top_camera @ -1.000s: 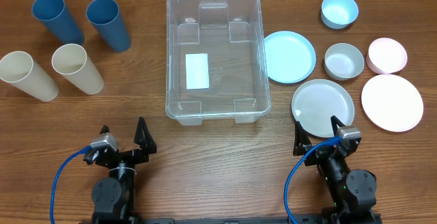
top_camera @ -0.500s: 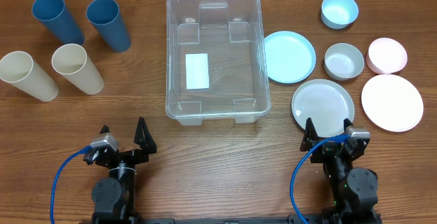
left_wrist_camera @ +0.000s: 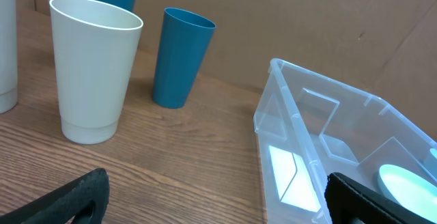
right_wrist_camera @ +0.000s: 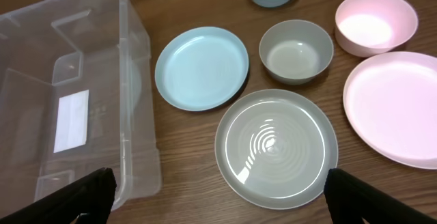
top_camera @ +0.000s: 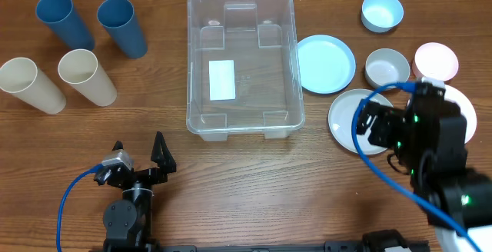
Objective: Pack container
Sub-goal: 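Move the right gripper to the large white plate's rim and grasp it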
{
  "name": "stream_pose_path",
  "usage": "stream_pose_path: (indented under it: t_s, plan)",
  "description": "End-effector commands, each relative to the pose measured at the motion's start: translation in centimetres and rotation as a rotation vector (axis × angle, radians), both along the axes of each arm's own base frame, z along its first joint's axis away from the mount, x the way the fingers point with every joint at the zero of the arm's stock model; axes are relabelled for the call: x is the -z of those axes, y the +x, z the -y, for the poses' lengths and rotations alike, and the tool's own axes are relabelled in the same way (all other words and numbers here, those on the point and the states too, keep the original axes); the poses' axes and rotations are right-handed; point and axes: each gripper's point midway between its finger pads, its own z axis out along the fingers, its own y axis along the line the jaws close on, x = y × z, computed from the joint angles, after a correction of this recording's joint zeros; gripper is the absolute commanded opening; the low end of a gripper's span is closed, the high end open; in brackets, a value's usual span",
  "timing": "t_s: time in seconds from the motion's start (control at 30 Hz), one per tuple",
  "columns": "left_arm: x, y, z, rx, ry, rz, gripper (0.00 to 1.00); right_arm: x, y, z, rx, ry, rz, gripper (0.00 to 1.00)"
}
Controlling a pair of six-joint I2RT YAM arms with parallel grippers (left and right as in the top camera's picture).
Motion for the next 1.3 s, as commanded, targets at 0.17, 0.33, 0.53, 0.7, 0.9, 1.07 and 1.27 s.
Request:
stream_pose_path:
  t_s: [0.17,0.33,0.53,0.7,0.9,1.07,1.27]
  plan:
    - [-0.1,0.0,0.0,0.001,-0.007,0.007,1.0,4.3,0.3,0.9,0.271,0.168,-0.239,1.0]
    - [-0.1,0.0,0.0,0.001,-0.007,0.007,1.0,9.6,-1.7,5.3,0.768,0.206,-0.391,0.99]
    - [-0.1,0.0,0.0,0.001,-0.007,0.007,1.0,14.1,-1.3,5.8,0.912,0.21,-0.464,0.99]
    - [-0.1,0.0,0.0,0.001,-0.007,0.007,1.0,18.5,-0.1,5.2,0.935,0.256,-0.538,0.93]
    - [-0.1,0.0,0.0,0.001,-0.007,0.007,1.0,21.1,0.1,4.6,0.928,0.27,-0.589,0.87]
    - [-0.1,0.0,0.0,0.001,-0.007,0.007,1.0,23.1,-0.5,4.2,0.923,0.283,-0.605,0.86]
    - [-0.1,0.0,0.0,0.001,-0.007,0.007,1.0,25.4,-1.8,3.9,0.912,0.297,-0.624,0.81]
